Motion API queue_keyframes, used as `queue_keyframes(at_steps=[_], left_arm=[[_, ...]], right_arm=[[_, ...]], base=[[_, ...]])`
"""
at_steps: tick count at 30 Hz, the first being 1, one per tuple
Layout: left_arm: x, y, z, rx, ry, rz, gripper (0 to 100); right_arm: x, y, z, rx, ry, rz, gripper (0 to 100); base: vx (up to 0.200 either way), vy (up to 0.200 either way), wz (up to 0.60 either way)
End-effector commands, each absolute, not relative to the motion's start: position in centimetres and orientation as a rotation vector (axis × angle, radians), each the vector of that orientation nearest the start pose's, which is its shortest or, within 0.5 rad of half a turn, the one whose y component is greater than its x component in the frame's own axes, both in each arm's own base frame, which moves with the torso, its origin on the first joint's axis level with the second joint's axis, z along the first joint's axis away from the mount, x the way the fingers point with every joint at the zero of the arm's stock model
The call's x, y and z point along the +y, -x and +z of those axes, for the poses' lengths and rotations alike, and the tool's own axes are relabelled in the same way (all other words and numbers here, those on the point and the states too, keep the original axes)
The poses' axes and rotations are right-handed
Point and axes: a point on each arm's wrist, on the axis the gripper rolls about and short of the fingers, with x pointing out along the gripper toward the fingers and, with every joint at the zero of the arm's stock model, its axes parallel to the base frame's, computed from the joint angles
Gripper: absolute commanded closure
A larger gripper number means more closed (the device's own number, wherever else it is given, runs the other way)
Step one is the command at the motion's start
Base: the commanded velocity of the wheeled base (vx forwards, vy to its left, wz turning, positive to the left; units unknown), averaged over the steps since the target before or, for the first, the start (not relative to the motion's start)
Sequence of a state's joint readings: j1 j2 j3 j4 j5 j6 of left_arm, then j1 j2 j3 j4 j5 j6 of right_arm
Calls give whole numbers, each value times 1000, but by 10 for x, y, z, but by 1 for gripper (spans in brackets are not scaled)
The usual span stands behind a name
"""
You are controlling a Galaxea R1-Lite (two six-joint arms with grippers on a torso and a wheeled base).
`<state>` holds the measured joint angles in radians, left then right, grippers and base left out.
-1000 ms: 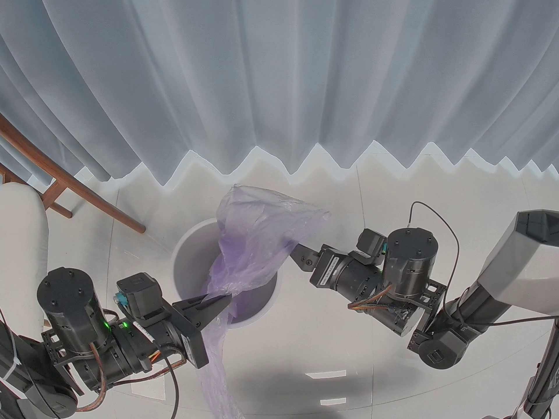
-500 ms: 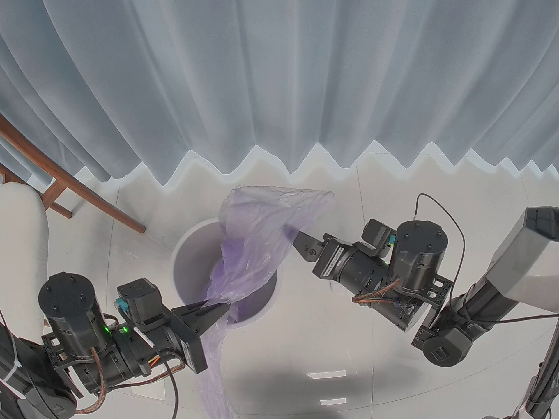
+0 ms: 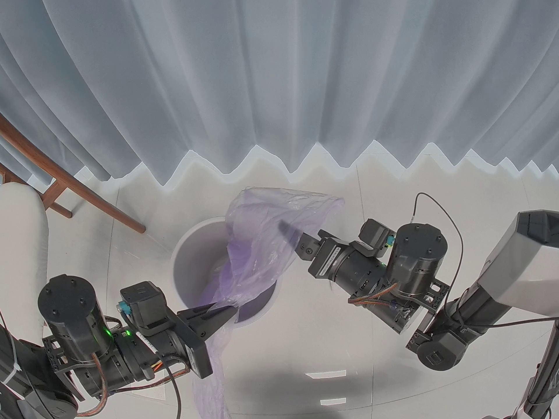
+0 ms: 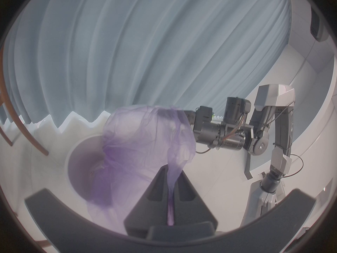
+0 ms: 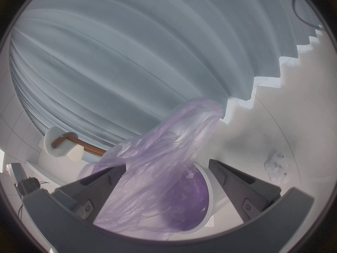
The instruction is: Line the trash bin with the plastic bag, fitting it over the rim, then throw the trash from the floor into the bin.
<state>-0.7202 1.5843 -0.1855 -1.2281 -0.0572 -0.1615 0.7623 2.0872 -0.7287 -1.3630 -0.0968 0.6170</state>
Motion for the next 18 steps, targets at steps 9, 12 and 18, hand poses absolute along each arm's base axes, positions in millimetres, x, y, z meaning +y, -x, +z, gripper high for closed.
queue_keyframes(at_steps=[9, 12, 18], left_arm=[[-143, -155, 125, 216, 101, -780, 100], [-143, -155, 125, 217, 99, -780, 100], [-147, -148, 125, 221, 96, -811, 100]], right_arm=[[257, -259, 97, 226, -594, 664, 0], [257, -259, 95, 212, -595, 668, 100], [258, -260, 93, 192, -593, 673, 100]], base=[[0, 0, 0], [0, 0, 0], [0, 0, 0]])
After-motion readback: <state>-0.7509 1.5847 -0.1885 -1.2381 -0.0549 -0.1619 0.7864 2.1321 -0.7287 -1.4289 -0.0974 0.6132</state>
